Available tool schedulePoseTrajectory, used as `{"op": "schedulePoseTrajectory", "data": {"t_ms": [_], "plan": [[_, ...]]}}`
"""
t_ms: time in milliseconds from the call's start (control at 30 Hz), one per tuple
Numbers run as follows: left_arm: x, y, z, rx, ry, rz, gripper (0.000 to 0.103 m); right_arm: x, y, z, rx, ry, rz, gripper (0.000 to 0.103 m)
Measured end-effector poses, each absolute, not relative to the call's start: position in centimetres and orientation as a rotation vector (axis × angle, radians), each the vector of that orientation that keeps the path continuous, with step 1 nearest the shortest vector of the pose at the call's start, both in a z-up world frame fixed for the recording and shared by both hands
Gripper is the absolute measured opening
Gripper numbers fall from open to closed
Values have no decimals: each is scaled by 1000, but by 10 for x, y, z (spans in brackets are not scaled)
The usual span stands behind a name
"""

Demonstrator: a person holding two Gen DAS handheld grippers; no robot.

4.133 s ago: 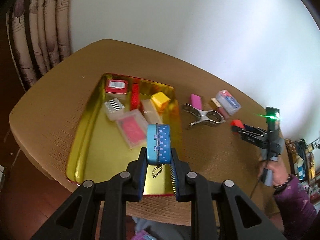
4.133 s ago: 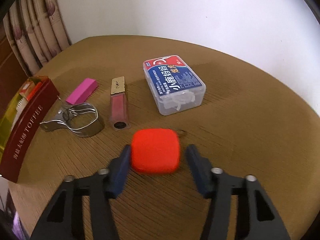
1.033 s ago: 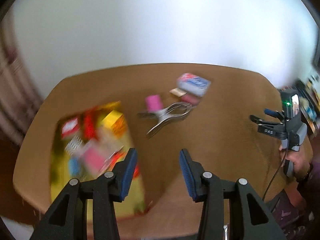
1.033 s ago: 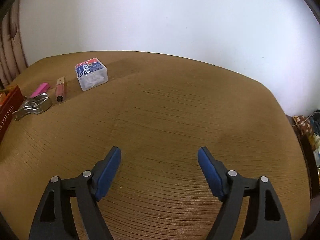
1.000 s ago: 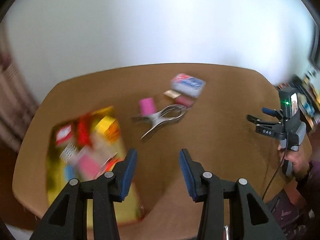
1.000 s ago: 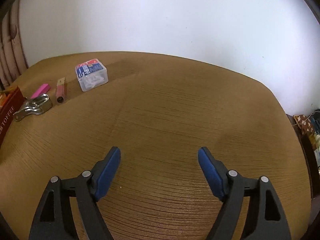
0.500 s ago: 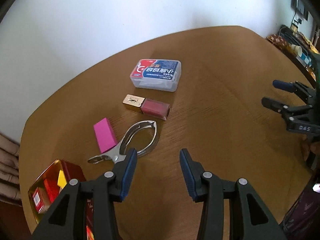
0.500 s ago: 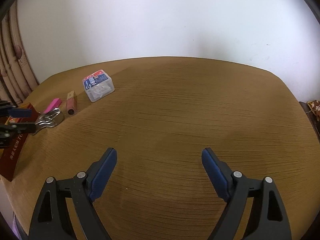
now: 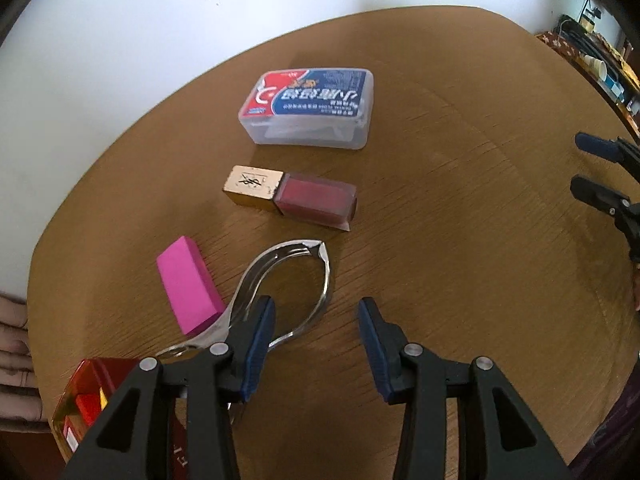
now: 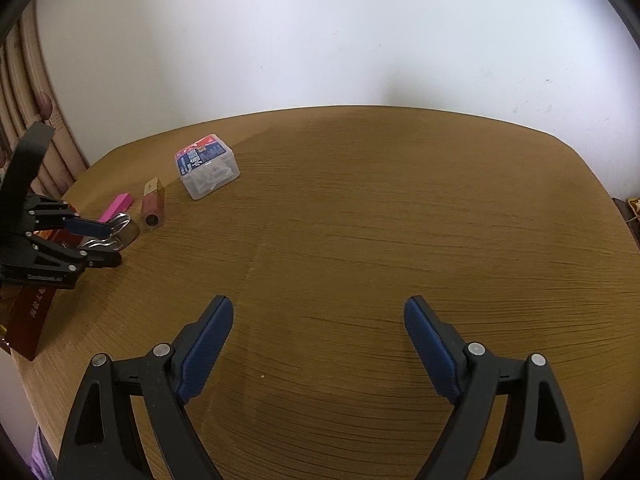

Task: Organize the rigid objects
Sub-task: 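Move the left tool to the metal clip and grasp it, then carry the metal clip toward the tin with the left tool while the right tool grasps the lipstick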

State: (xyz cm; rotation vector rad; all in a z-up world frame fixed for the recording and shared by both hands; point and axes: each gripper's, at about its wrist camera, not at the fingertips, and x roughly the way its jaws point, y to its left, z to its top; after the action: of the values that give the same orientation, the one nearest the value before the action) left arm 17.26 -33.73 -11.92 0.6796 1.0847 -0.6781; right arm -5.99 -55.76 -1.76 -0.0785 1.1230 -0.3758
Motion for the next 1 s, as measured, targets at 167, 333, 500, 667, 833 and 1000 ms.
{"op": "schedulePoseTrajectory", "data": {"t_ms": [167, 333, 500, 667, 833, 1000], "plan": [[184, -328, -120, 518, 1207, -710, 19, -61, -558, -17, -75, 1127, -382, 87], [181, -321, -120, 435, 1215, -676, 8, -60, -558, -19, -69, 1128, -392, 90], [162, -303, -117, 250, 1226, -602, 5, -60, -558, -19, -70, 1130, -392, 90], [125, -285, -109, 78, 1216, -534, 5, -59, -559, -20, -70, 1136, -391, 90], [91, -270, -96, -17, 1187, -515, 4, -57, -547, -18, -81, 1127, -294, 90], [69, -251, -89, -72, 1180, -509, 4, -32, -513, -25, -54, 1148, -93, 90]]}}
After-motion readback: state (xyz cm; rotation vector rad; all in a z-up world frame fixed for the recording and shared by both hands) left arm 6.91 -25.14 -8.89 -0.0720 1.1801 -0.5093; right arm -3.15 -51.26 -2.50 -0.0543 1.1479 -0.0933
